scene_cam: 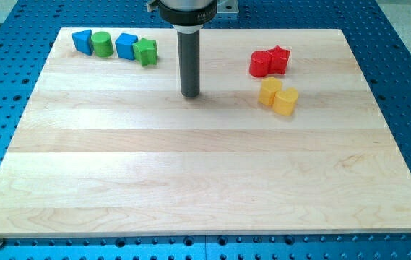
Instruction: Point your hand at the top center of the board
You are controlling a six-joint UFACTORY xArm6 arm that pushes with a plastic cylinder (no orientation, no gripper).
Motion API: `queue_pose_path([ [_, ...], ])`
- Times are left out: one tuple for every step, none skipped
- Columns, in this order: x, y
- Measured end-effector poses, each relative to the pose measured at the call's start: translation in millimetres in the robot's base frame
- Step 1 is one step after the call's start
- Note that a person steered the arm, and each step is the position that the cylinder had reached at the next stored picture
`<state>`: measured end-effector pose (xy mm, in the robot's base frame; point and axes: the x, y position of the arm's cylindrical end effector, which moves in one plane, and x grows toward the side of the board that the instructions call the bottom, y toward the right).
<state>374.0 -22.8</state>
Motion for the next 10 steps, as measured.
queue_pose_path([
  [0, 0],
  [-1, 0],
  [-1, -1],
  [-3, 0],
  [-6, 23],
  [-6, 32],
  [-9, 34],
  [-60, 38],
  [-78, 58],
  [-109, 60],
])
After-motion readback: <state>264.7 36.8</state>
